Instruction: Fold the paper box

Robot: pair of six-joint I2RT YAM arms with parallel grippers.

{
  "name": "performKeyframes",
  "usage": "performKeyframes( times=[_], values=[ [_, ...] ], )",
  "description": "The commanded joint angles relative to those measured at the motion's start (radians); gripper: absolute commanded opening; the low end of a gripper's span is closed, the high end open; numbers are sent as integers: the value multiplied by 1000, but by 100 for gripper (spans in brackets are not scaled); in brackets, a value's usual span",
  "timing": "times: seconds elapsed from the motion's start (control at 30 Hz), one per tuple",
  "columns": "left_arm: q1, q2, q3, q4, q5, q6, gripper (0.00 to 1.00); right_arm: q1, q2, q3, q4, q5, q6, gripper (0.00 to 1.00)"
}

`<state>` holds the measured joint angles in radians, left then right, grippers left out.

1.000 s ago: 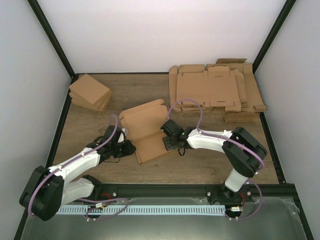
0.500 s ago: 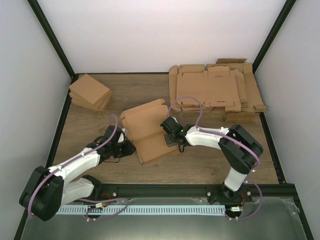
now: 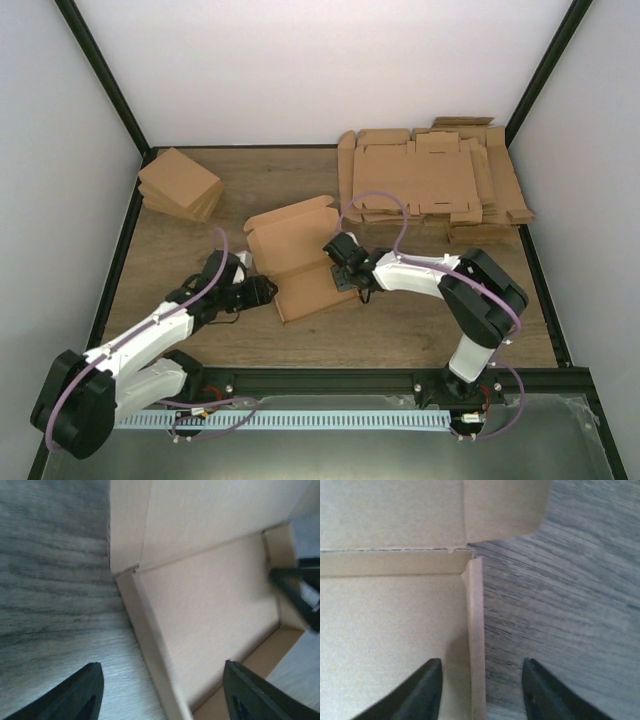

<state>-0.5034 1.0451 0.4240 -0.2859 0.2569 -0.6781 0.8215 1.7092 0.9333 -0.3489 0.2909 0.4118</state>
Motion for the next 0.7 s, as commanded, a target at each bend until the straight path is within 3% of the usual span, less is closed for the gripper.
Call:
performKeyframes(
  times=[0.0, 0.17, 0.33, 0.47, 0.67],
  values=[
    [21, -69, 27, 9, -59, 4, 75, -62, -79, -41, 69, -131, -15, 55],
    [101, -51, 109, -56, -117, 66, 85, -144, -216, -105, 167, -304, -54, 76],
    [151, -15, 191, -21, -111, 104, 86, -290, -264, -82, 230, -509, -130, 88],
    [151, 65, 286, -37, -161, 149, 77, -382, -190, 34, 233, -634, -192, 88],
    [151, 145, 395, -95, -259, 204, 61, -419, -1, 301, 138, -701, -283, 80]
  ],
)
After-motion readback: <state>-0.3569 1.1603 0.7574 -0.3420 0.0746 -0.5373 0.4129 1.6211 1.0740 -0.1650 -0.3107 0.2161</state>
